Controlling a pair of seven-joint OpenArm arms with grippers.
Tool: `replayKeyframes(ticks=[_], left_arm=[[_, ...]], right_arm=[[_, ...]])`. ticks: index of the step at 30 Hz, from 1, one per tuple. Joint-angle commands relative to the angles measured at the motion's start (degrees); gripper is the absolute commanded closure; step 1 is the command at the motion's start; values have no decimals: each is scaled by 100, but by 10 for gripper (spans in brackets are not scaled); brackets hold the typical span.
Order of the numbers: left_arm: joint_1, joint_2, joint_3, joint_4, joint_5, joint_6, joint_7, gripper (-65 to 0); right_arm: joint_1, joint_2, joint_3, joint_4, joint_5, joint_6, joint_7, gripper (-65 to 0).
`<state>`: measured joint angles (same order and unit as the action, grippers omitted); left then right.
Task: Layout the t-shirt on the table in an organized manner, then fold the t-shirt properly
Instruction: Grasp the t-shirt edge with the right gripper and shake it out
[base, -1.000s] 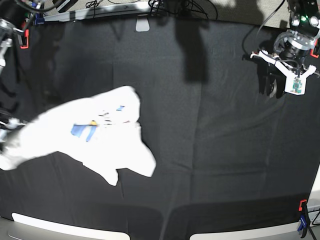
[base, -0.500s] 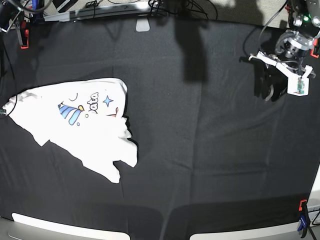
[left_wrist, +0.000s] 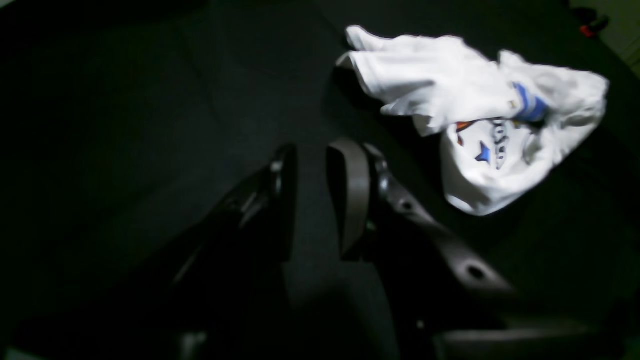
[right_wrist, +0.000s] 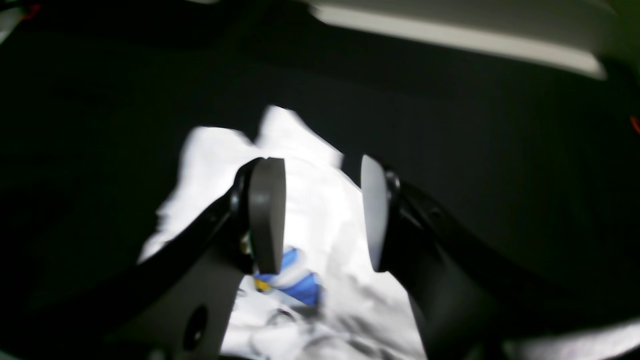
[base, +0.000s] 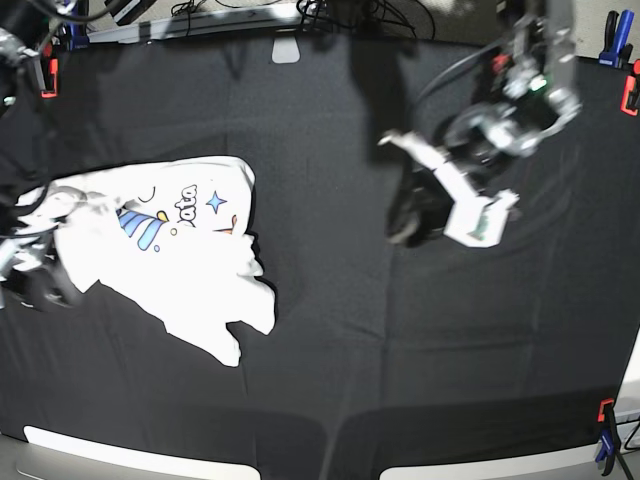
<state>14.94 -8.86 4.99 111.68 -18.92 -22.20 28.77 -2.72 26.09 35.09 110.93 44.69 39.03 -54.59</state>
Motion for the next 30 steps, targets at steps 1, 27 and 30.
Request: replayKeyframes(ticks=[1,27,30], left_arm=[[-79,66,33,-77,-63,11,-138,-130],[-177,216,24,-1051,411,-4,-332,-130],[-177,216,24,-1051,413,-4,-330,-130]], right_arm=[[76,13,-173,216,59,46,57,-244],[1010,-85,-5307,-1307,-4470,-1123,1102,-243],[1034,-85,-5320,-1429,-4452,-1193,1080,-243]])
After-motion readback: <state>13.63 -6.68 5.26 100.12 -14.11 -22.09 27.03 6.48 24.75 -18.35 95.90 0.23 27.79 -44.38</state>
